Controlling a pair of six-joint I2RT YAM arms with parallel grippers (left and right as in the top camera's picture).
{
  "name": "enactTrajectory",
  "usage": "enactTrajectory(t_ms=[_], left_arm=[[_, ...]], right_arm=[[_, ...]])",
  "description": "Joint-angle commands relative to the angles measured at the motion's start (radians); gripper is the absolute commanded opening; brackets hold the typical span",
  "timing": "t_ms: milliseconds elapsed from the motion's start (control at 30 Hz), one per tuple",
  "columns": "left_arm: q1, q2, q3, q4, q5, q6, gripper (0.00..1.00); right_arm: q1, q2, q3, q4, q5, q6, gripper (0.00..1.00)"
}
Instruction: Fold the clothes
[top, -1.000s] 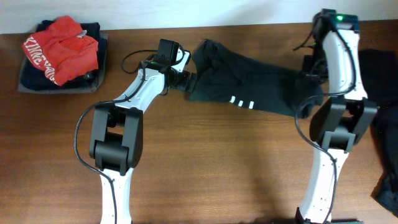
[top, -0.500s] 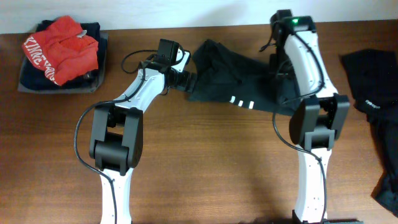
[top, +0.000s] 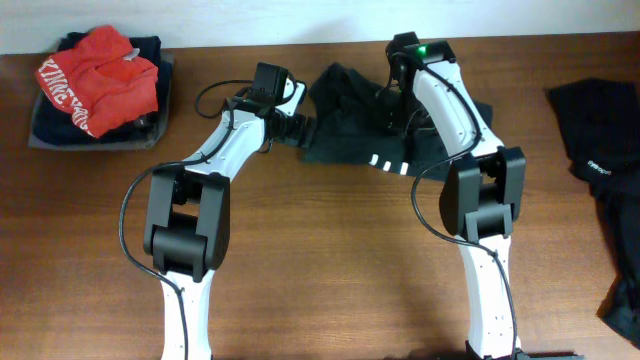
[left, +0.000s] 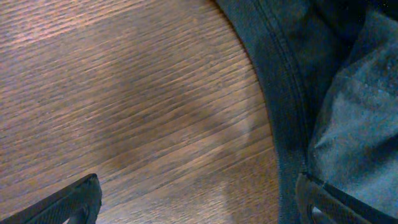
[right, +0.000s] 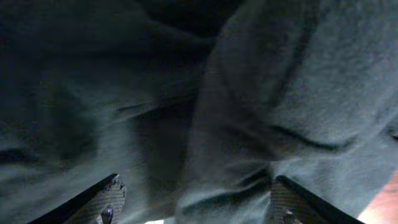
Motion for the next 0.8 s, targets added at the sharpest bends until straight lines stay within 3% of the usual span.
enactTrajectory(t_ms=[0, 100, 200, 233, 333, 400, 433, 767], left_arm=[[0.005, -0.034, 0.006, -0.001, 0.011, -0.011, 0.99], [0.005, -0.034, 0.006, -0.005, 0.011, -0.011, 0.99], [0.005, -0.034, 0.006, -0.008, 0.011, -0.011, 0.99], [0.005, -0.034, 0.006, -0.007, 0.011, -0.011, 0.99], [0.005, -0.034, 0.006, -0.007, 0.011, -0.011, 0.99], [0.005, -0.034, 0.006, -0.007, 0.011, -0.011, 0.99], [0.005, -0.034, 0.006, -0.007, 0.011, -0.011, 0.99], [0.005, -0.034, 0.006, -0.007, 0.011, -0.011, 0.99]], right_arm=[[-0.032, -0.088, 0.101, -0.011, -0.089, 0.015, 0.8], [-0.07, -0.143, 0.162, -0.023, -0.141, 0.007, 0.92], [-0.113, -0.18, 0.194, -0.026, -0.203, -0.027, 0.91], [-0.128, -0.184, 0.195, -0.023, -0.218, -0.027, 0.83], [-0.163, -0.177, 0.185, -0.022, -0.274, -0.03, 0.3], [-0.177, -0.163, 0.166, -0.019, -0.321, -0.03, 0.09], [-0.183, -0.15, 0.158, -0.018, -0.346, -0.03, 0.04], [-0.188, -0.066, 0.039, 0.094, -0.406, -0.052, 0.04]])
